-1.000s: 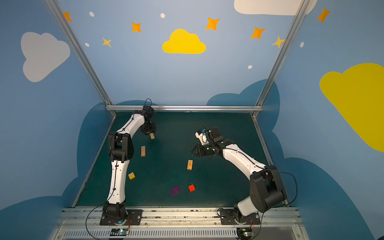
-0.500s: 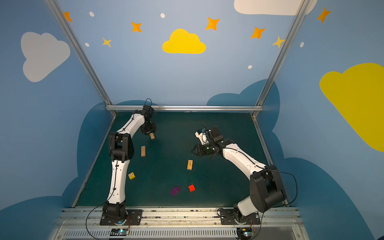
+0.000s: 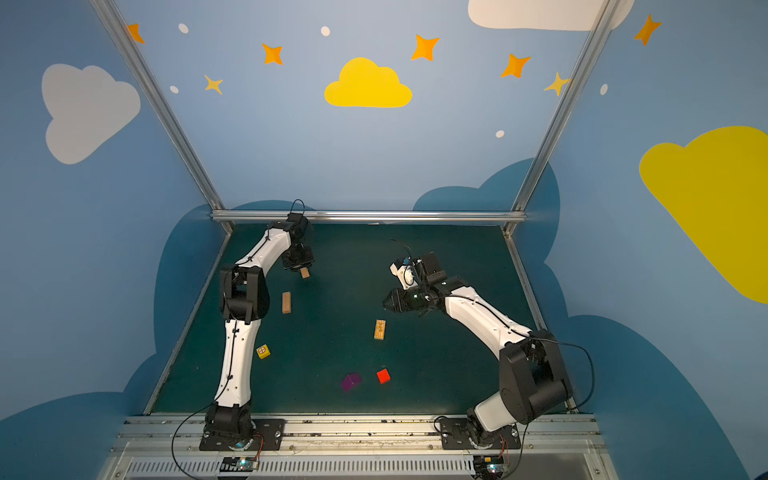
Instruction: Build the wood block tower
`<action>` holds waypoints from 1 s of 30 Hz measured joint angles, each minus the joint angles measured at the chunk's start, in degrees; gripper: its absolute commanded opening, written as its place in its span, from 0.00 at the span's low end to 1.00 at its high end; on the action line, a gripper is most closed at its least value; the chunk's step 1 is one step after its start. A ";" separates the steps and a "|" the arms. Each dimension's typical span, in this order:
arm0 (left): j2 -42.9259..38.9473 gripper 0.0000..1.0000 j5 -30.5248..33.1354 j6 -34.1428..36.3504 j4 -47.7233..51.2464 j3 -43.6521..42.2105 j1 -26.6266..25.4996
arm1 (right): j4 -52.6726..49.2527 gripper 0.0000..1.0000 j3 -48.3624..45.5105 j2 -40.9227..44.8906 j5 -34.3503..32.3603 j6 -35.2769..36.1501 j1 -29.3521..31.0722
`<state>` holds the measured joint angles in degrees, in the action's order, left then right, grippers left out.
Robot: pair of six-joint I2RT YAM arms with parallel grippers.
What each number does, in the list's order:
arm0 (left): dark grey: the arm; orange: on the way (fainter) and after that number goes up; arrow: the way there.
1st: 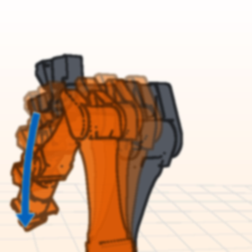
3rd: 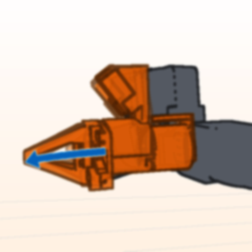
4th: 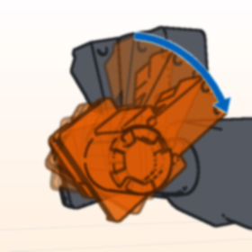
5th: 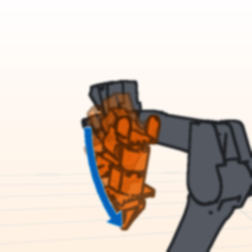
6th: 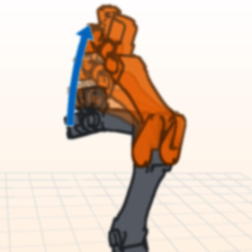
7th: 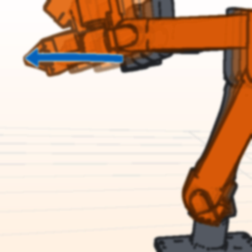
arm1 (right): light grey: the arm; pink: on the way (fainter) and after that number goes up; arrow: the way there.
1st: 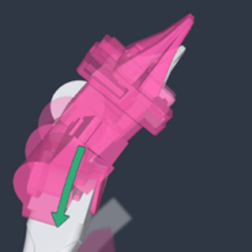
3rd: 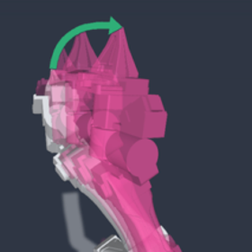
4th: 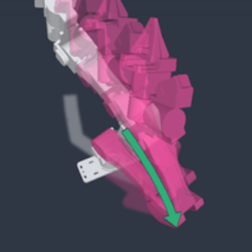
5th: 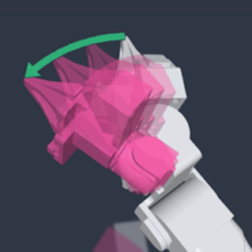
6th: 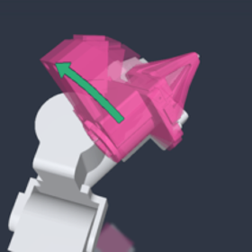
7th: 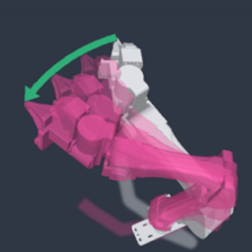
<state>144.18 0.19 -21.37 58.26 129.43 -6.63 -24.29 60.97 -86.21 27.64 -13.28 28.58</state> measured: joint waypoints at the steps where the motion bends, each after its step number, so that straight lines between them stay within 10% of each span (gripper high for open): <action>1: 0.00 0.30 0.00 0.00 0.00 0.00 0.00 | 0.00 0.40 0.00 -0.04 -0.02 0.00 0.00; 30: 0.00 0.30 -0.13 0.13 0.09 0.07 0.00 | -0.04 0.40 0.00 -0.07 -0.09 0.00 0.00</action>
<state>144.18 0.05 -21.23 58.35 129.49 -6.63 -24.34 60.97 -86.28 27.55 -13.28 28.58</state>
